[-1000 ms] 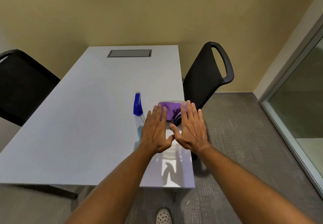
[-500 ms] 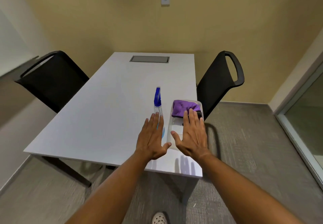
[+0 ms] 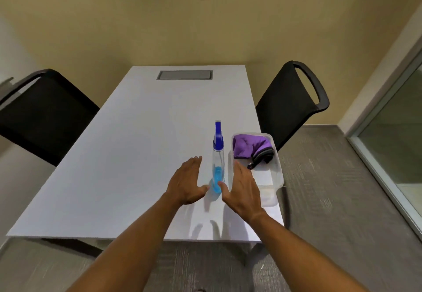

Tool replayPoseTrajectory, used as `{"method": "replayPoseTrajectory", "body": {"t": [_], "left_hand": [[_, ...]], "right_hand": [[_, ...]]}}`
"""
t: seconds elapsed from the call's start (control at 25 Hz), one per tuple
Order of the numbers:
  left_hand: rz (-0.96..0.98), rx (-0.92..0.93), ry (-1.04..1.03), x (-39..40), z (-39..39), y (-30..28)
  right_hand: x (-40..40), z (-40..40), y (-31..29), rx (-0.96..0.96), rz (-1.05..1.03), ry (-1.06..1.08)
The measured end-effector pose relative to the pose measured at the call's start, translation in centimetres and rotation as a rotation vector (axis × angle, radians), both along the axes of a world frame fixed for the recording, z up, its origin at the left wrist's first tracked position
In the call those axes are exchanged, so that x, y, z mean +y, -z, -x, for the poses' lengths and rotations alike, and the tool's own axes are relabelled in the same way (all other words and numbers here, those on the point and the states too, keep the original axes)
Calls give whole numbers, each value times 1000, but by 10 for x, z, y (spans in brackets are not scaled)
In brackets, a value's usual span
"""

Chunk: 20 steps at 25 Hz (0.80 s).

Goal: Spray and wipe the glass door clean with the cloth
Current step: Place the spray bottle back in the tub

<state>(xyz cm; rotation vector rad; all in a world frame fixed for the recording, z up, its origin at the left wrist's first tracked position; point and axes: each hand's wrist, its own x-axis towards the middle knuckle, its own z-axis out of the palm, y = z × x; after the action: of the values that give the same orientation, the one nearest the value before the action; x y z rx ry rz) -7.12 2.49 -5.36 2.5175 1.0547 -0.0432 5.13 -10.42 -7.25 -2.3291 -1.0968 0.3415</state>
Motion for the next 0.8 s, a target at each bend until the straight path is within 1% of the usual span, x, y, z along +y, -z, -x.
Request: {"method": "replayPoseTrajectory", "body": {"t": [0.12, 0.2, 0.28, 0.44, 0.6, 0.8], "left_hand": [[165, -149, -14, 34, -17, 6], [288, -254, -9, 54, -32, 9], [364, -312, 20, 68, -44, 11], [466, -283, 108, 91, -62, 15], [462, -250, 226, 100, -72, 20], [461, -272, 238, 100, -76, 27]], "right_hand": [[29, 10, 4, 131, -54, 146], [47, 16, 5, 181, -107, 237], [57, 20, 5, 213, -124, 306], [69, 23, 13, 256, -137, 412], [78, 28, 21, 265, -177, 511], [81, 27, 23, 253, -208, 555]]}}
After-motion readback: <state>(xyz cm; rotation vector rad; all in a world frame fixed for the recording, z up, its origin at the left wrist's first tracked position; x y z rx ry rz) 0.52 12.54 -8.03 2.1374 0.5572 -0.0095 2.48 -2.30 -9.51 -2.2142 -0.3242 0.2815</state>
